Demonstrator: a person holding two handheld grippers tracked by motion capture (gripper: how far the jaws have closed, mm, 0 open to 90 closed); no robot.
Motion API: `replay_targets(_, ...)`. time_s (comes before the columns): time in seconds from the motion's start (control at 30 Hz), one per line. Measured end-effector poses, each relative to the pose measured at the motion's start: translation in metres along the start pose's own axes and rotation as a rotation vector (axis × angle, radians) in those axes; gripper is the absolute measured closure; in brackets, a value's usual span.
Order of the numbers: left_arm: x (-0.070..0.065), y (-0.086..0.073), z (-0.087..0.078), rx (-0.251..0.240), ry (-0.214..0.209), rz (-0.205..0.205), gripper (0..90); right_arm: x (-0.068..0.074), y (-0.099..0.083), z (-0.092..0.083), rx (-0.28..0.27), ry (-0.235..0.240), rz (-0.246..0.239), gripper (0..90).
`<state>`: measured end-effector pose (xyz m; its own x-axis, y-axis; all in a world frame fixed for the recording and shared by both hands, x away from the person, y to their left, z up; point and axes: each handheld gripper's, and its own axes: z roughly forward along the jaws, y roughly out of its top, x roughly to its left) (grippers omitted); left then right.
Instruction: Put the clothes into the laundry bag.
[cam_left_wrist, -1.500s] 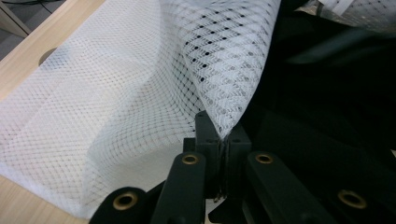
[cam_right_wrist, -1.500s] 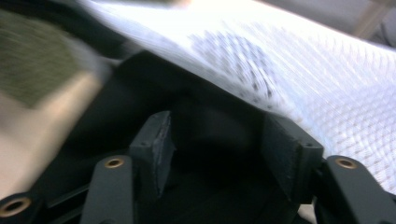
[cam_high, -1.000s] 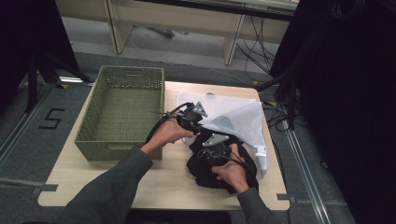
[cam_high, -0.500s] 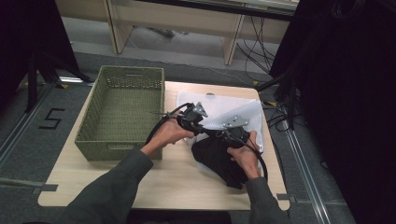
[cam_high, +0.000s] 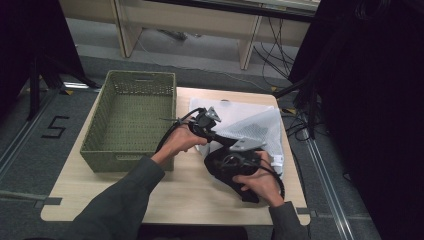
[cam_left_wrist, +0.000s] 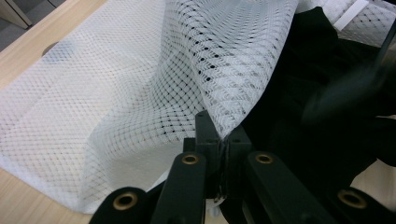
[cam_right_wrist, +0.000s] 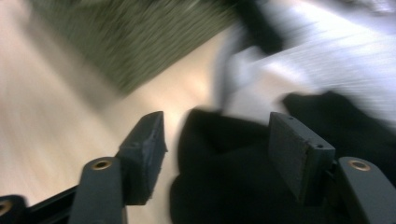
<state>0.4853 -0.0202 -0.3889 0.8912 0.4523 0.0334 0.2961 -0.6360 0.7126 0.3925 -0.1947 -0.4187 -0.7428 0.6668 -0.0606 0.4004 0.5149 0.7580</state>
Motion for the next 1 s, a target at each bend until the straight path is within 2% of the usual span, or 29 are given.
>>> replay_targets(0.03, 0.000, 0.000, 0.000, 0.002, -0.002, -0.005, 87.6, 0.010, -0.008, 0.023, 0.051, 0.013, -0.040, 36.4)
replay_targets(0.07, 0.001, 0.000, 0.001, 0.003, -0.002, 0.004, 87.7, 0.011, -0.012, 0.032, 0.093, 0.016, -0.049, 36.4)
replay_targets(0.1, 0.001, 0.001, 0.001, 0.002, -0.001, 0.003, 87.7, 0.014, -0.015, 0.041, 0.106, 0.002, -0.049, 37.3)
replay_targets(0.13, 0.001, 0.001, 0.001, 0.000, -0.003, -0.001, 87.7, 0.014, -0.018, 0.050, 0.138, -0.023, -0.088, 44.9)
replay_targets(0.17, 0.001, 0.001, 0.001, 0.004, -0.005, 0.004, 87.8, 0.013, -0.020, 0.056, 0.187, -0.039, -0.115, 58.0)
replay_targets(0.2, 0.000, 0.001, 0.001, 0.008, -0.002, 0.006, 87.9, 0.008, -0.022, 0.063, 0.187, -0.080, -0.138, 69.4)
replay_targets(0.23, 0.000, 0.001, 0.001, 0.005, 0.000, 0.004, 87.9, 0.003, -0.018, 0.058, 0.209, -0.073, -0.126, 78.6)
replay_targets(0.3, -0.001, 0.001, -0.002, 0.002, -0.002, 0.012, 87.9, -0.008, -0.010, 0.046, 0.171, -0.128, -0.150, 82.9)
replay_targets(0.33, -0.001, 0.001, -0.002, -0.007, -0.002, 0.006, 87.9, -0.014, -0.004, 0.034, 0.130, -0.202, -0.135, 83.3)
replay_targets(0.37, -0.002, 0.002, -0.003, -0.018, -0.001, 0.024, 87.9, -0.020, -0.001, 0.028, 0.110, -0.247, -0.128, 83.3)
replay_targets(0.4, -0.002, 0.002, -0.003, -0.018, -0.001, 0.024, 87.9, -0.034, 0.003, 0.019, 0.079, -0.303, -0.127, 83.2)
replay_targets(0.43, -0.005, 0.003, -0.006, -0.013, 0.000, 0.017, 87.8, -0.045, 0.003, 0.014, 0.065, -0.329, -0.105, 82.7)
replay_targets(0.47, -0.009, 0.003, -0.005, -0.037, -0.003, -0.004, 87.8, -0.052, 0.002, 0.013, 0.063, -0.337, -0.089, 82.0)
replay_targets(0.5, -0.009, 0.003, -0.006, -0.022, -0.008, 0.021, 87.6, -0.056, -0.002, 0.015, 0.082, -0.341, -0.037, 81.0)
replay_targets(0.53, -0.012, 0.002, -0.004, -0.033, -0.008, 0.007, 87.4, -0.062, -0.008, 0.022, 0.098, -0.311, -0.051, 80.5)
replay_targets(0.57, -0.012, 0.002, -0.003, -0.005, -0.010, 0.040, 87.2, -0.063, -0.016, 0.028, 0.117, -0.297, -0.019, 80.5)
replay_targets(0.6, -0.012, 0.001, -0.001, -0.007, -0.008, 0.039, 86.7, -0.062, -0.022, 0.035, 0.155, -0.276, -0.001, 80.5)
replay_targets(0.63, -0.013, 0.000, 0.000, -0.013, -0.008, 0.025, 84.8, -0.062, -0.025, 0.040, 0.168, -0.276, -0.004, 80.5)
replay_targets(0.67, -0.013, -0.002, 0.003, -0.043, -0.001, -0.005, 79.7, -0.063, -0.024, 0.042, 0.160, -0.277, -0.002, 80.6)
replay_targets(0.7, -0.013, -0.002, 0.003, -0.043, -0.001, -0.005, 73.1, -0.063, -0.024, 0.042, 0.160, -0.277, -0.002, 80.6)
replay_targets(0.73, -0.012, -0.005, 0.005, -0.063, 0.014, -0.043, 73.1, -0.062, -0.022, 0.040, 0.160, -0.270, 0.000, 80.8)
replay_targets(0.77, -0.013, -0.010, 0.003, -0.056, 0.021, -0.070, 63.4, -0.061, -0.021, 0.037, 0.148, -0.276, -0.016, 80.9)
replay_targets(0.8, -0.013, -0.010, 0.003, -0.056, 0.021, -0.070, 58.0, -0.061, -0.021, 0.037, 0.148, -0.276, -0.016, 80.9)
replay_targets(0.83, -0.018, -0.016, -0.003, -0.060, 0.053, -0.071, 53.5, -0.061, -0.022, 0.037, 0.153, -0.265, -0.008, 80.8)
replay_targets(0.93, -0.025, -0.023, -0.012, -0.066, 0.053, -0.074, 45.2, -0.062, -0.022, 0.036, 0.150, -0.260, 0.007, 80.7)
replay_targets(0.97, -0.039, -0.036, -0.021, -0.075, 0.081, -0.082, 43.5, -0.062, -0.022, 0.036, 0.134, -0.265, 0.011, 80.6)
replay_targets(1.0, -0.045, -0.042, -0.022, -0.065, 0.098, -0.081, 42.5, -0.062, -0.022, 0.035, 0.133, -0.264, 0.013, 80.6)
